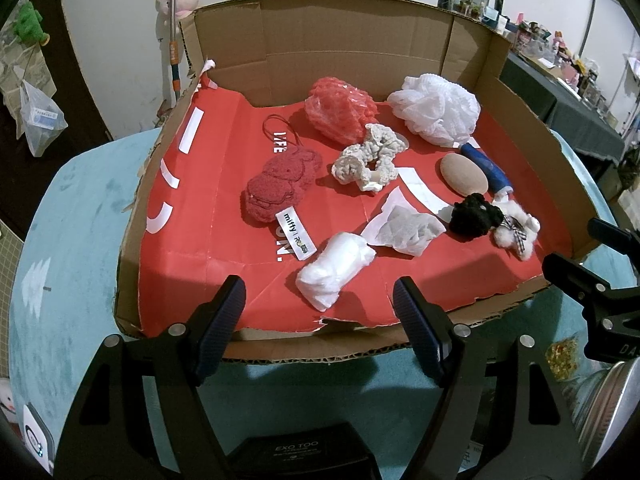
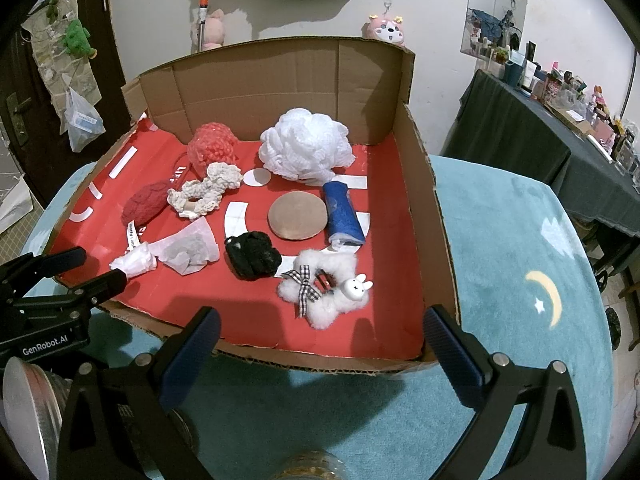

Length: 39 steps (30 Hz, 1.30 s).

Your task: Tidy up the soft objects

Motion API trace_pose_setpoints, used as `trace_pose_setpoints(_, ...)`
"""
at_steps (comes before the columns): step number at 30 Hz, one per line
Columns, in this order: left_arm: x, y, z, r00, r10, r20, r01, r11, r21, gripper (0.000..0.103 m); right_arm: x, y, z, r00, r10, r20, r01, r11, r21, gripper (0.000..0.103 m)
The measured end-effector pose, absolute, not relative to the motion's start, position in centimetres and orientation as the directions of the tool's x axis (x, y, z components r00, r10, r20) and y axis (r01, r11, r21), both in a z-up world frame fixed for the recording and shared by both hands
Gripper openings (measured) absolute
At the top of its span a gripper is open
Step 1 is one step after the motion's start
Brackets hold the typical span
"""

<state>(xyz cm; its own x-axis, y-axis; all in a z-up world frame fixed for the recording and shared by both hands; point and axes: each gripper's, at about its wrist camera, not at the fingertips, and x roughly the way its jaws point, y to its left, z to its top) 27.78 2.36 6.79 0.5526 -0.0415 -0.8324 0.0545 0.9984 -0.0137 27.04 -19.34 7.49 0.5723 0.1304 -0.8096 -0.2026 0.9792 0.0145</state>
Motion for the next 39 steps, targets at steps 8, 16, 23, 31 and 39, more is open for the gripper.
trace_pose_setpoints(8,27.78,2.32,6.81,0.553,-0.041,-0.832,0.054,0.998,-0.014,0.075,27.01,-19.37,7.48,0.573,0.131,-0.809,-0.202,0.979,0.016,0.103)
trace_pose_setpoints(16,27.69,2.38,6.79,0.553,-0.042,-0.832,0.055,0.998,-0.014,0.075,27.01,-19.35,7.48,0.573,0.132,-0.809,-0.202,0.979,0.016,0.103)
trace_pose_setpoints(23,27.85,2.21,6.84,0.551,-0.048,-0.833,0.059,0.998,-0.018,0.075,27.00,-19.37,7.46,0.573,0.131,-0.809,-0.203,0.979,0.015,0.103)
trace_pose_setpoints(31,27.82,2.27,6.82,0.550,-0.048,-0.834,0.059,0.998,-0.019,0.075,26.98,-19.37,7.44,0.574,0.131,-0.808,-0.203,0.979,0.015,0.103)
trace_pose_setpoints(39,27.84,2.26,6.79,0.550,-0.050,-0.834,0.061,0.998,-0.020,0.075,26.99,-19.37,7.42,0.574,0.132,-0.808,-0.202,0.979,0.016,0.103)
